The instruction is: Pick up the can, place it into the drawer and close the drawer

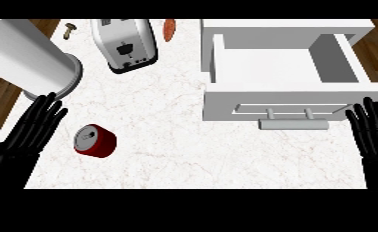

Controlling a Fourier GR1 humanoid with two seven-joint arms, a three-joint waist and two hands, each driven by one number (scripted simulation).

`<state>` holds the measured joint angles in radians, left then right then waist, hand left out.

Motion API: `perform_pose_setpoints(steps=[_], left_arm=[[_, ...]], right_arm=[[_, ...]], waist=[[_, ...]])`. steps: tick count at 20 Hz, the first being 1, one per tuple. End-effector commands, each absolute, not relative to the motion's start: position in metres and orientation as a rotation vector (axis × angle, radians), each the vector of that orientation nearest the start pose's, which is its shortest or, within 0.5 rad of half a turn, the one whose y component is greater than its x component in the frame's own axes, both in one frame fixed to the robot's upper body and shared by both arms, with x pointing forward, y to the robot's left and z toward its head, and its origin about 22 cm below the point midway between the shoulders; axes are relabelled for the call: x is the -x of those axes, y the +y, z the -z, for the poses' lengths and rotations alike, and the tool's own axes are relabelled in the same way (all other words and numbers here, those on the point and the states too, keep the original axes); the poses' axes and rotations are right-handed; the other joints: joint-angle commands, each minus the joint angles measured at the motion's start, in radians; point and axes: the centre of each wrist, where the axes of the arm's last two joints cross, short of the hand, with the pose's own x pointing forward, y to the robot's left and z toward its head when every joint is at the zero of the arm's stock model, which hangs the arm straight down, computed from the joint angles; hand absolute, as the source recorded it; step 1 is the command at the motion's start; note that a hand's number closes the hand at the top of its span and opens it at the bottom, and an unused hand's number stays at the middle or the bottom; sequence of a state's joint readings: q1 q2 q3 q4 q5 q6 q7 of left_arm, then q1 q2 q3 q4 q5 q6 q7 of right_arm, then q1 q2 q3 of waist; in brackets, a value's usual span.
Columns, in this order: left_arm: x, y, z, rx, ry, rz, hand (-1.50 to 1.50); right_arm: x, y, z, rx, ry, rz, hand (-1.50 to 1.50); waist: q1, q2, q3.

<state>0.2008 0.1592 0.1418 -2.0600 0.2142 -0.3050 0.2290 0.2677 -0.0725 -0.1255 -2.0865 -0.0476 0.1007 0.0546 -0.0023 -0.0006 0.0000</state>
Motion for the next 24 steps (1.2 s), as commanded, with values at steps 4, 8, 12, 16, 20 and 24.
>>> perform_pose_setpoints(steps=[4, 8, 12, 16, 20, 24], left_arm=[[-0.206, 0.293, -0.053, 0.068, -1.646, 0.186, -1.5], [-0.2, 0.297, -0.056, 0.064, -1.648, 0.18, -1.5], [-0.205, 0.299, -0.03, 0.02, -1.623, 0.156, -1.5], [-0.213, 0.306, -0.017, -0.006, -1.606, 0.148, -1.5], [-0.21, 0.307, 0.006, -0.021, -1.613, 0.153, -1.5], [-0.198, 0.336, 0.013, -0.034, -1.596, 0.148, -1.5]], right_arm=[[-0.162, -0.287, -0.078, 0.184, -1.79, -0.003, -1.5], [-0.159, -0.292, -0.091, 0.186, -1.79, -0.015, -1.5], [-0.169, -0.29, -0.075, 0.171, -1.773, -0.023, -1.5], [-0.165, -0.296, -0.08, 0.142, -1.788, -0.011, -1.5], [-0.165, -0.291, -0.083, 0.169, -1.786, -0.036, -1.5], [-0.162, -0.291, -0.084, 0.156, -1.78, -0.019, -1.5]], waist=[[-0.001, 0.0, 0.0], [0.001, 0.0, 0.0], [0.001, 0.0, 0.0], [0.0, 0.0, 0.0], [0.0, 0.0, 0.0], [0.0, 0.0, 0.0]])
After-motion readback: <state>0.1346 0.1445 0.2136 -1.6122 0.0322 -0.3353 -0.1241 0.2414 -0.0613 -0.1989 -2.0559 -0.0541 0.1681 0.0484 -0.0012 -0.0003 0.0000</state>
